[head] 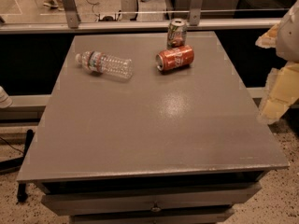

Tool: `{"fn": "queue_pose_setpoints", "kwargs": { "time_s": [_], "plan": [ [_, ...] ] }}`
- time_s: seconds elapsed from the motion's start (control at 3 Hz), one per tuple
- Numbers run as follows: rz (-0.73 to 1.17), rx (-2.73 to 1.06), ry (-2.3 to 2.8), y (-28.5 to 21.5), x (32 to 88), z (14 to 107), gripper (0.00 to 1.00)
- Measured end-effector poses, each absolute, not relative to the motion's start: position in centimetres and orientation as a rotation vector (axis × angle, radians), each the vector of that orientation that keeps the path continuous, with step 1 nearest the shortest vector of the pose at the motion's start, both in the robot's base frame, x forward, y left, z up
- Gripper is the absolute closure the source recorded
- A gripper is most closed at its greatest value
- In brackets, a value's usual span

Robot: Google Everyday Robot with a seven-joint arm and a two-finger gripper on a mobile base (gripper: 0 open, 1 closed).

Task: Place coke can upright

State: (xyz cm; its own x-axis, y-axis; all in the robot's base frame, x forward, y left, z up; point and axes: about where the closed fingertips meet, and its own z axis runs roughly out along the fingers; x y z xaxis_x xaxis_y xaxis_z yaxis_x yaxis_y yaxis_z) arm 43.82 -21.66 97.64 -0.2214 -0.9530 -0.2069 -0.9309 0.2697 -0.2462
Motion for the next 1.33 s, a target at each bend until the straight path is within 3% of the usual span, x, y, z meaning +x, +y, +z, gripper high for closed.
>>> {"fn": "queue_pose_setpoints", "kwargs": {
  "time_s": [0.67, 1.33],
  "plan": [
    [-0.033, -1.731, 2.179, -18.9, 45.4, 96.7, 0.00],
    [0.103, -1.848, 1.947, -9.8, 48.9, 94.6, 0.00]
  ]
}}
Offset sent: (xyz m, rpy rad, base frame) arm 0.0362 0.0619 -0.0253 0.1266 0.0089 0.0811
